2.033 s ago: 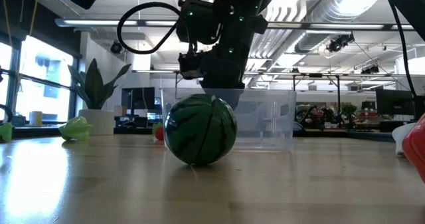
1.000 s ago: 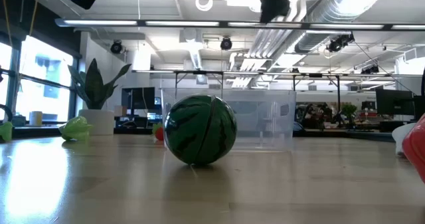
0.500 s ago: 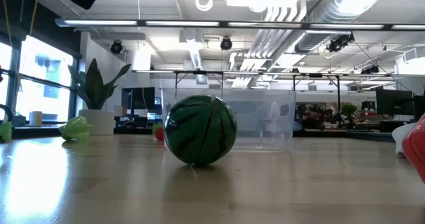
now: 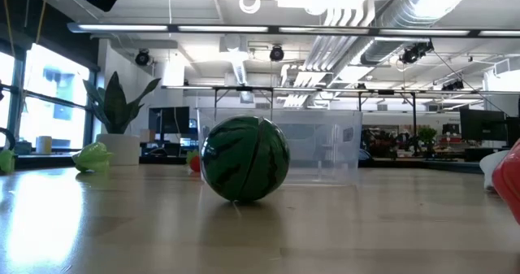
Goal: Pick and placing Produce into tupperware
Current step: Put the red apple into the transparent bin
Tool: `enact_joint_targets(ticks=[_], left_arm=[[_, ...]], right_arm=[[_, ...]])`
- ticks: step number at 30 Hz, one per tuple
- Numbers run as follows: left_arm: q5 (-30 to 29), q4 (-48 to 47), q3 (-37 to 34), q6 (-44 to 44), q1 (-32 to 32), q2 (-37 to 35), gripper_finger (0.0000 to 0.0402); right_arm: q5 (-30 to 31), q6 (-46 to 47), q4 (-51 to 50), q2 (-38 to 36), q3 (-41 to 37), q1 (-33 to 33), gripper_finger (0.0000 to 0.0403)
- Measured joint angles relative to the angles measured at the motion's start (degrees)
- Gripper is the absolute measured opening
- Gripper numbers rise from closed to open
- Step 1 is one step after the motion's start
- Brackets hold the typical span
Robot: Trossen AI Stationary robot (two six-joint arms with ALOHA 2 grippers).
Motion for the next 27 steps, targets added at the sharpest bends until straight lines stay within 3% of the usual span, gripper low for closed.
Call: enact_joint_targets(ticks=[13,17,27], left_arm=[[0.01,0.00,0.00,0.01,0.01,0.01,0.0067],[0.02,0.00,0.00,0.02,0.01,0.01,0.0067],[0.02,0.00,0.00,0.02,0.01,0.01,0.0067]], right_arm=[[-9.99,5.18,-5.15,17.12,0.00,-0.09,0.0248],[-11.51,6.11,-5.06,18.84,0.00,-0.10,0.0248],[-8.63,5.03,-2.10,18.98,0.00,-0.10,0.0248]])
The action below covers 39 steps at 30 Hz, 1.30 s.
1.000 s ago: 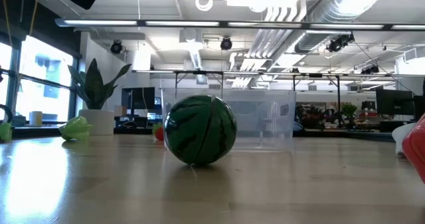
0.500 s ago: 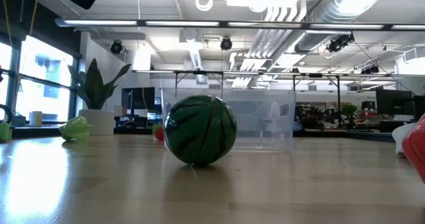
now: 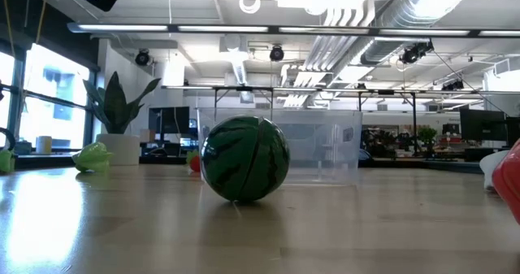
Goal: Pick and placing Produce into tupperware
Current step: Put the red apple into the transparent bin
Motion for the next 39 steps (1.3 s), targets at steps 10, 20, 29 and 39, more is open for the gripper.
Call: enact_joint_targets(ticks=[10,20,29,39], left_arm=[[-0.01,0.00,0.00,-0.02,0.00,-0.01,0.0067],[-0.02,0.00,0.00,0.00,0.00,-0.01,0.0067],[0.00,0.00,0.00,0.00,0.00,0.00,0.0067],[-0.02,-0.01,0.00,-0.02,0.00,0.00,0.0067]], right_arm=[[1.76,-0.04,-0.04,0.00,0.00,-0.15,0.0248],[2.61,-1.86,0.13,0.00,0.00,-0.15,0.0250],[-0.41,-1.64,1.85,0.22,-2.36,-1.06,0.0315],[-1.80,-3.20,5.88,0.26,-5.81,-1.65,0.0385]])
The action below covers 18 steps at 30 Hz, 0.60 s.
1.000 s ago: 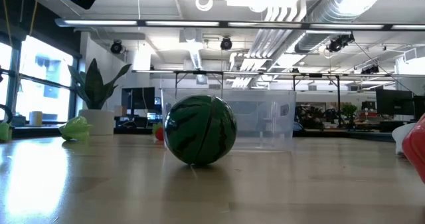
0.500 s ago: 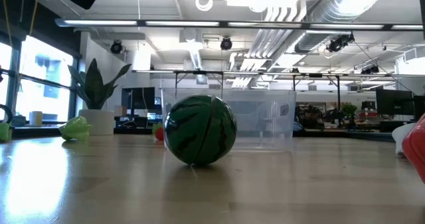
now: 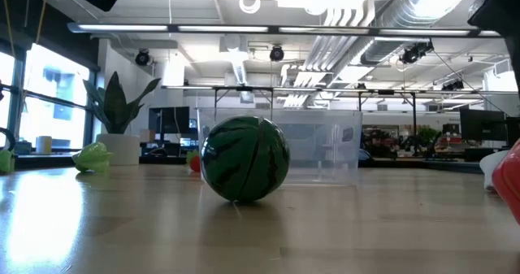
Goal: Pick and placing Produce into tupperware
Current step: Put the red apple into the transparent bin
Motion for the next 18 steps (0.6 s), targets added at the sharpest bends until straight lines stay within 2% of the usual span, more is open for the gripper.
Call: enact_joint_targets(ticks=[4,18], left_arm=[[0.02,0.01,0.00,0.00,-0.02,0.00,0.0067],[0.02,0.01,0.00,0.01,-0.02,0.00,0.0067]], right_arm=[[0.02,-1.19,0.75,0.29,0.00,-0.41,0.0398],[-2.84,-3.08,4.46,5.04,0.00,-0.77,0.0397]])
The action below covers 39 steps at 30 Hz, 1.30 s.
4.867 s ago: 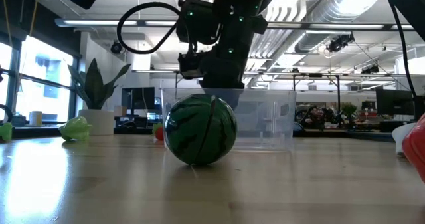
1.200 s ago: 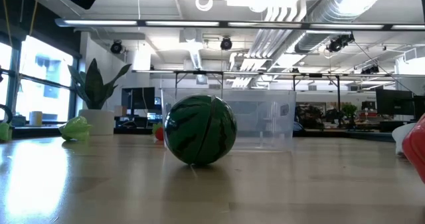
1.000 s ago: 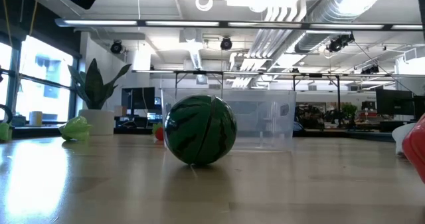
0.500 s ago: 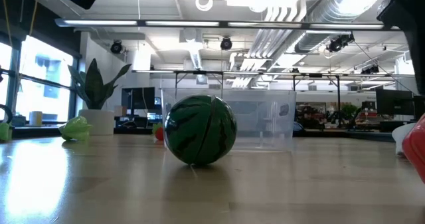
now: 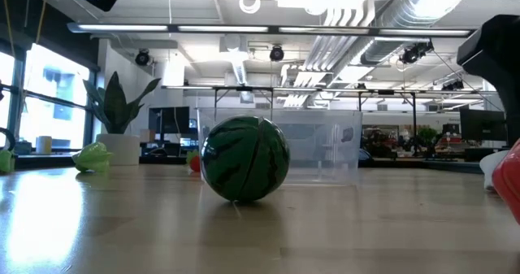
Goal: Pick and placing Produce into tupperware
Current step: Put the red apple into the transparent bin
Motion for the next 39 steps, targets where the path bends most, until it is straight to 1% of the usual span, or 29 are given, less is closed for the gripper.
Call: enact_joint_targets(ticks=[10,16,23,30,39], left_arm=[[-0.01,-0.02,0.00,0.00,0.02,-0.01,0.0067],[0.00,-0.02,0.00,-0.01,0.00,0.00,0.0067],[0.00,0.00,0.00,-0.02,0.02,0.00,0.0067],[0.00,-0.02,0.00,0.00,0.00,0.00,0.0067],[-0.02,-0.02,0.00,-0.02,-0.01,0.00,0.0067]], right_arm=[[-0.33,-0.72,-0.31,1.04,0.00,-0.51,0.0397],[0.82,-0.72,-0.91,1.04,-0.02,-0.79,0.0397],[0.74,0.64,4.12,0.85,-4.24,-0.90,0.0397],[2.19,1.57,4.39,0.80,-4.37,-0.86,0.0397],[2.53,1.74,4.35,0.84,-4.37,-0.86,0.0396]])
